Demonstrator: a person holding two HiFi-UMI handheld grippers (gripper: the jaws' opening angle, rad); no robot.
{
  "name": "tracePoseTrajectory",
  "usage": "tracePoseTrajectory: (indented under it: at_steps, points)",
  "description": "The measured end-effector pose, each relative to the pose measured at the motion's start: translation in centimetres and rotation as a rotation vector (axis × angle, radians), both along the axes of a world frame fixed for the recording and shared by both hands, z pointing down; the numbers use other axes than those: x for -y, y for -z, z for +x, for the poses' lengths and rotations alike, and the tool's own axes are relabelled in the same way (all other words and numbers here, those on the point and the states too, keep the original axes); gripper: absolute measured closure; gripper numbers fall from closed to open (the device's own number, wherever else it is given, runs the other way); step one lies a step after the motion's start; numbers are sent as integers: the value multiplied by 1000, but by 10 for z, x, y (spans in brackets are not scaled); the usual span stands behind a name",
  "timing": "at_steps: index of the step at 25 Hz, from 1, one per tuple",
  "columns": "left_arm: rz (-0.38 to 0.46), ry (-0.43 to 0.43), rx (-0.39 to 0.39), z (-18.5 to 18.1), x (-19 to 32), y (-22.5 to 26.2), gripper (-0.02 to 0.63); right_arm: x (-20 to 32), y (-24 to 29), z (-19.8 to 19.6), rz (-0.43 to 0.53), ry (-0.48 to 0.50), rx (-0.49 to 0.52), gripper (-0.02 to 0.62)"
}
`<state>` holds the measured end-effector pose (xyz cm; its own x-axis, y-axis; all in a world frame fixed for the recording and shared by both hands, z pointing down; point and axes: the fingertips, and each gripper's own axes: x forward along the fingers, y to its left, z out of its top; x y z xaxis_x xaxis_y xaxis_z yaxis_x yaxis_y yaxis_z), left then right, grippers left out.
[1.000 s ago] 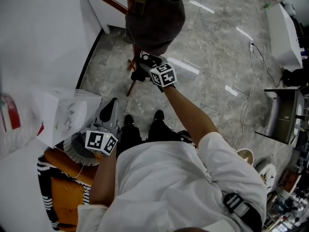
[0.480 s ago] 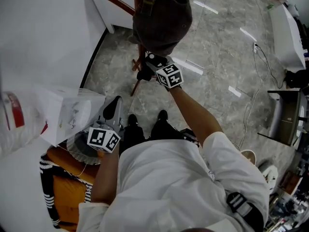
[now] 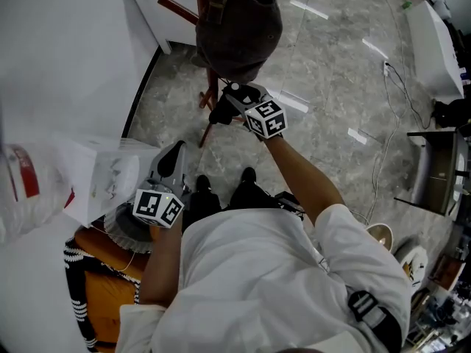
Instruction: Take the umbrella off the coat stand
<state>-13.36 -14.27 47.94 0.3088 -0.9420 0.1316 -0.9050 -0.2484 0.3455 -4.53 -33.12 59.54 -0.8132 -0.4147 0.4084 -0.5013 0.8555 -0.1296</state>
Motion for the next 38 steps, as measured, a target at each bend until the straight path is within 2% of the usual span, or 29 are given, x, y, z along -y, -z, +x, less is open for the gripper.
tracePoseTrajectory:
  at_steps: [12,38]
  points:
    - [-11,-34,-24,11,5,-3,597,-12,39,29,35,-40,74,402]
    - [5,-86,-28,28,10,1,597,-34,93,74,83,-88,143,402]
